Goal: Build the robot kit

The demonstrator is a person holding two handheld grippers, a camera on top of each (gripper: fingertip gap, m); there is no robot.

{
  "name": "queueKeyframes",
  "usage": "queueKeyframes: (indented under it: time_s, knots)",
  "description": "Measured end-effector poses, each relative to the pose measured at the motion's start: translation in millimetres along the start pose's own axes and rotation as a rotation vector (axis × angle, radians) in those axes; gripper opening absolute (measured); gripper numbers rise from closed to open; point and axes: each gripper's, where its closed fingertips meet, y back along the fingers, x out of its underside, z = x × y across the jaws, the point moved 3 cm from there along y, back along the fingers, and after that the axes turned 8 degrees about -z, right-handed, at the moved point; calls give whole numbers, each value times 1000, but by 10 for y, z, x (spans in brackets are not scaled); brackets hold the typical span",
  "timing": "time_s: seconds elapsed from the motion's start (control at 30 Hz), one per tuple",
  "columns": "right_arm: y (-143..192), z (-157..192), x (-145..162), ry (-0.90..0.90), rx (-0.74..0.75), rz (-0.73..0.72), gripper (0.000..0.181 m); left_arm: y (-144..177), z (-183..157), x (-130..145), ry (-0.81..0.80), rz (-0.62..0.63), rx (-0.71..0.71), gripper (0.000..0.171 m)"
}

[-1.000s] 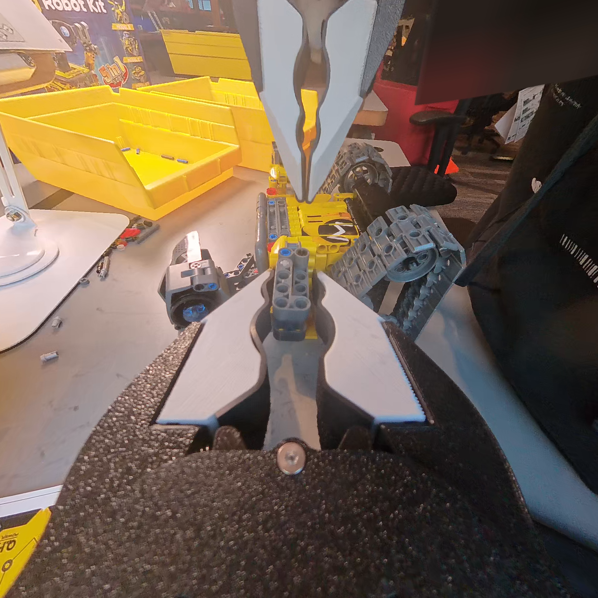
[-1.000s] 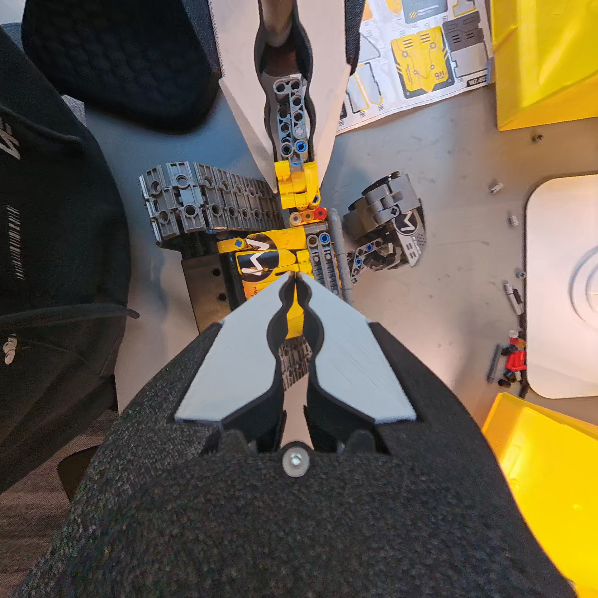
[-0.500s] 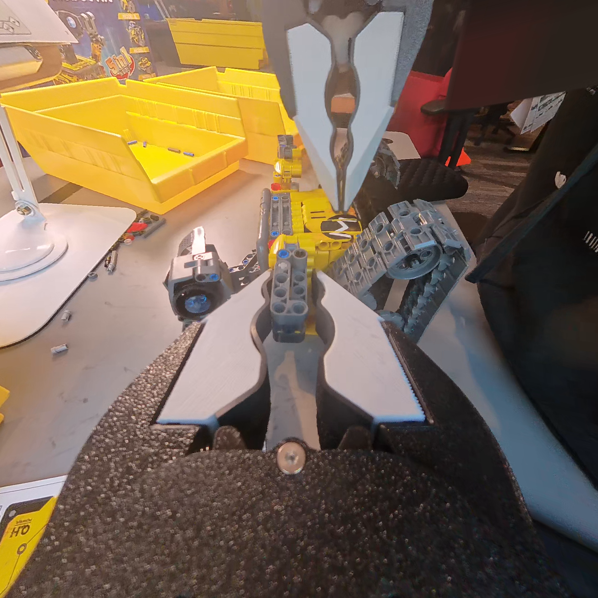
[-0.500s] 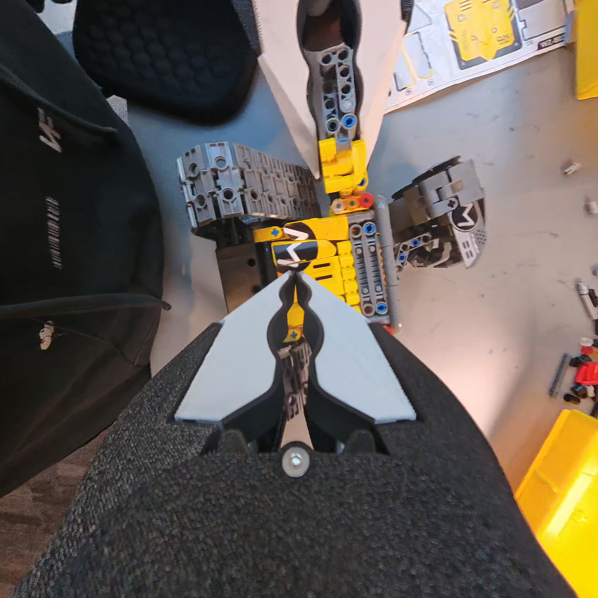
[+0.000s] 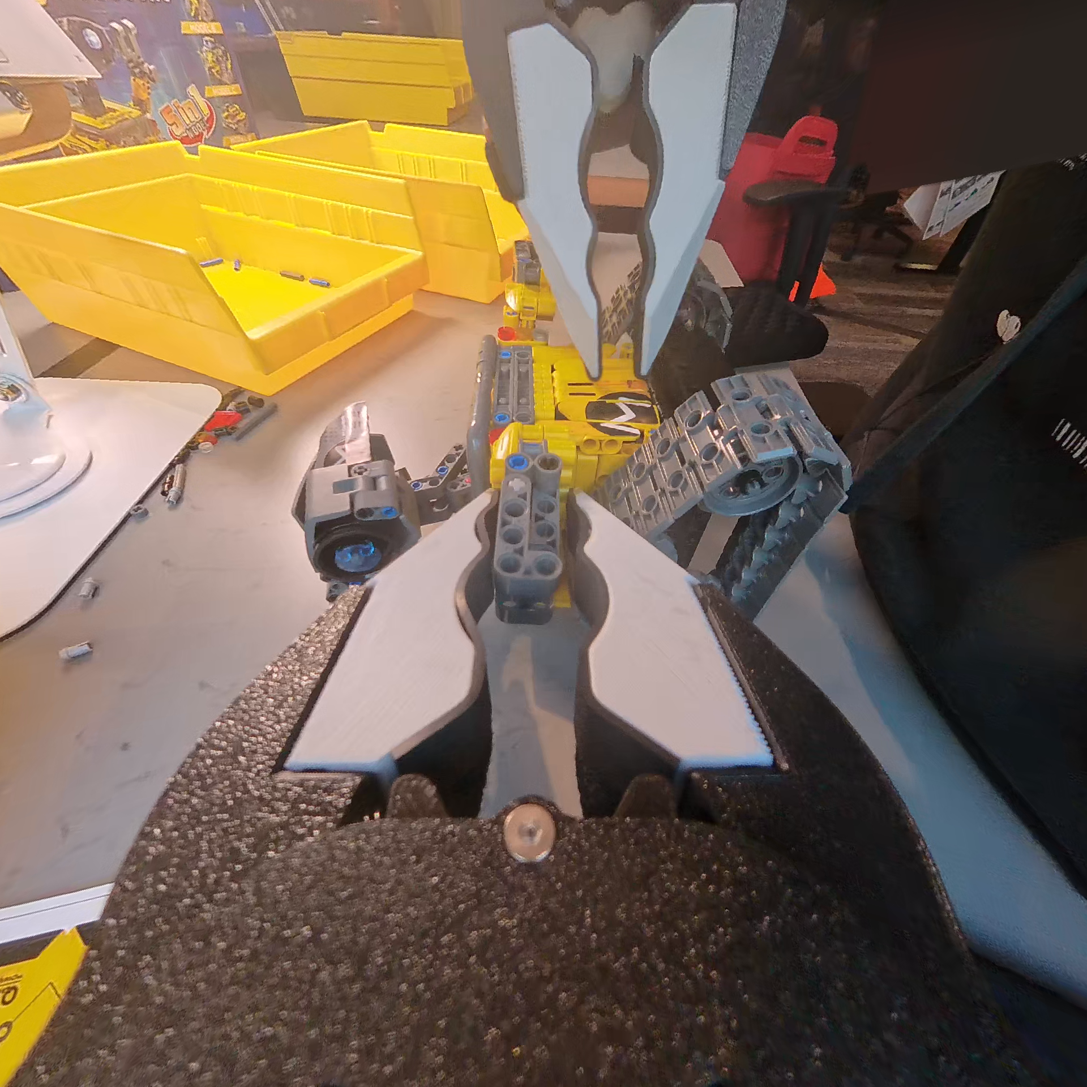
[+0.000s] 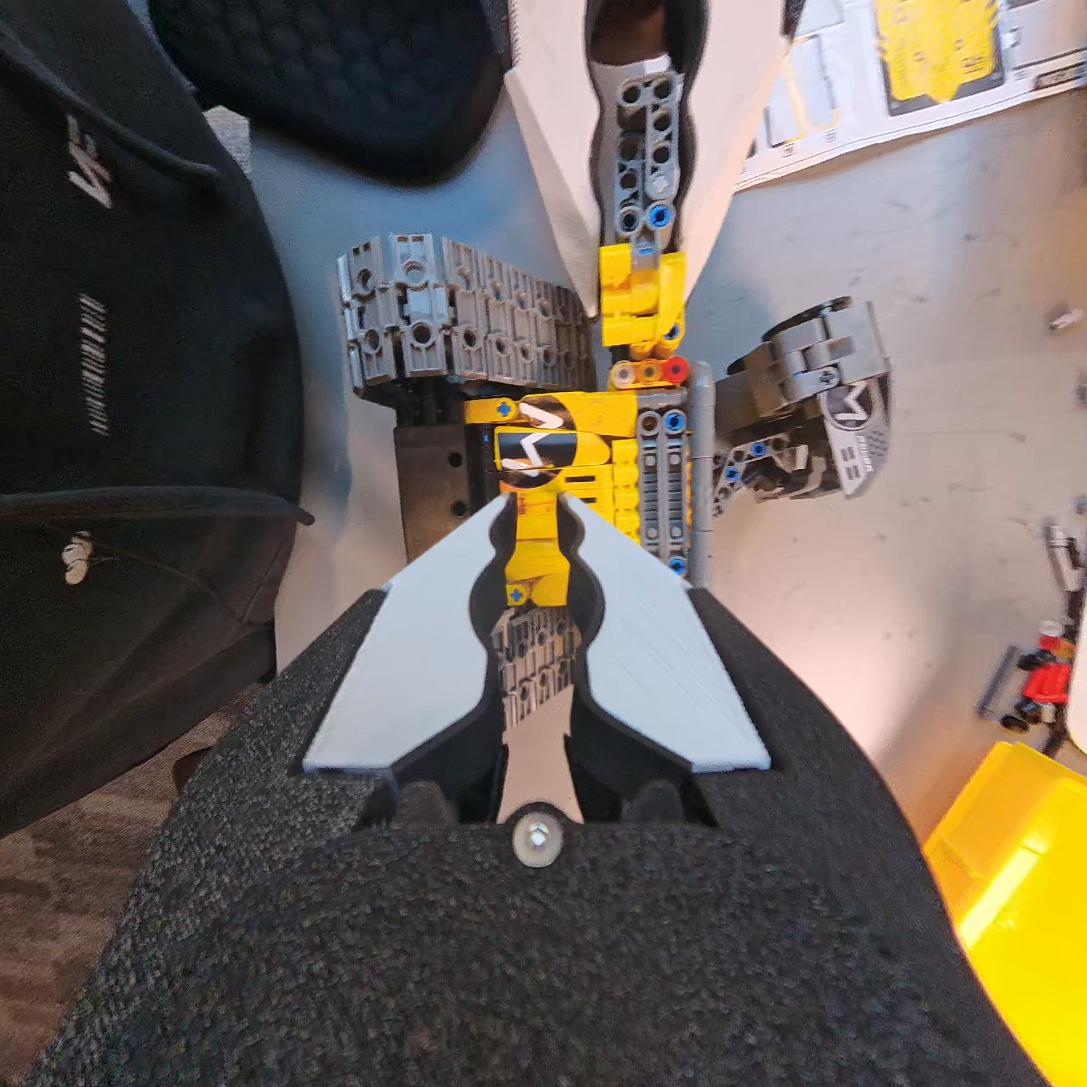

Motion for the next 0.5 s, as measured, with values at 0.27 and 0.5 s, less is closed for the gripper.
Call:
queueKeyframes:
  time_s: [0.27,0.5]
  knots:
    - [-44,-45,-18,1,39,28,20,-2,-13,5,-15,5,-5,20]
    - [-66,-24,-33,63,55,55,21,0,-29,6,-43,13,-13,20]
